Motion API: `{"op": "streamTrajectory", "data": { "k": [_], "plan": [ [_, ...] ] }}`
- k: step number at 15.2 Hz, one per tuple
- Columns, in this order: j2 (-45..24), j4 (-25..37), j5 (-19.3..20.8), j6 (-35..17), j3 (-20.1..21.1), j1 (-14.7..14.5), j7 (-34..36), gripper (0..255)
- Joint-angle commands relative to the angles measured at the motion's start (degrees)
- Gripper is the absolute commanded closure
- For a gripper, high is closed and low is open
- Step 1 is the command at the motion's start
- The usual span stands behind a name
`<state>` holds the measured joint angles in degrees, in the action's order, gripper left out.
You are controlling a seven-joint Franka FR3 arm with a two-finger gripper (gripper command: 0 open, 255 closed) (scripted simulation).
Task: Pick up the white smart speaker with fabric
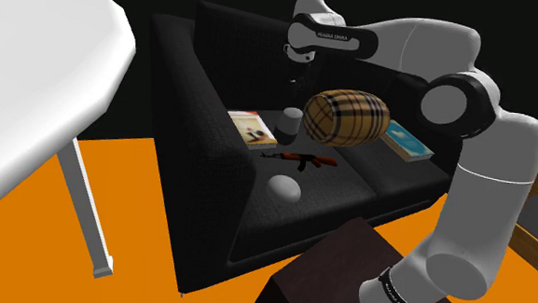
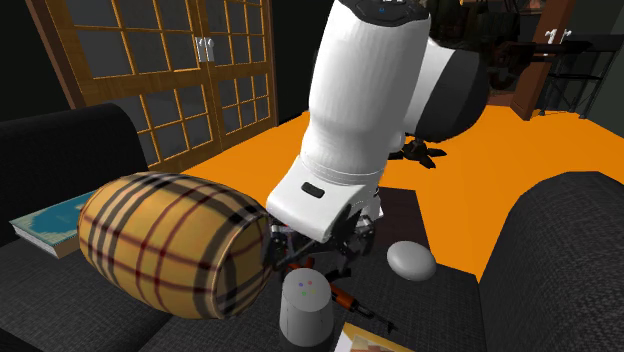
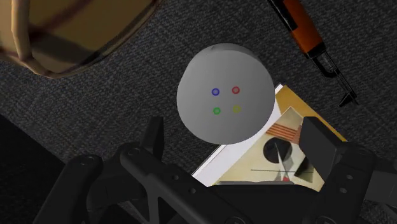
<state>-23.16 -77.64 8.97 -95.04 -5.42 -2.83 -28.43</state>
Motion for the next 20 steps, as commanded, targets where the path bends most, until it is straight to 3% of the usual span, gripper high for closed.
{"op": "streamTrajectory", "data": {
  "k": [1,10,11,20],
  "plan": [
    [-4.6,5.3,0.6,1.6,0.3,-0.4,-1.2,0],
    [-4.8,-0.3,0.7,-4.1,0.4,-0.3,-0.3,0],
    [-4.7,-0.2,0.7,-4.0,0.4,-0.3,-0.3,255],
    [-4.8,-0.3,0.7,-4.1,0.4,-0.3,-0.3,255]
  ]
}}
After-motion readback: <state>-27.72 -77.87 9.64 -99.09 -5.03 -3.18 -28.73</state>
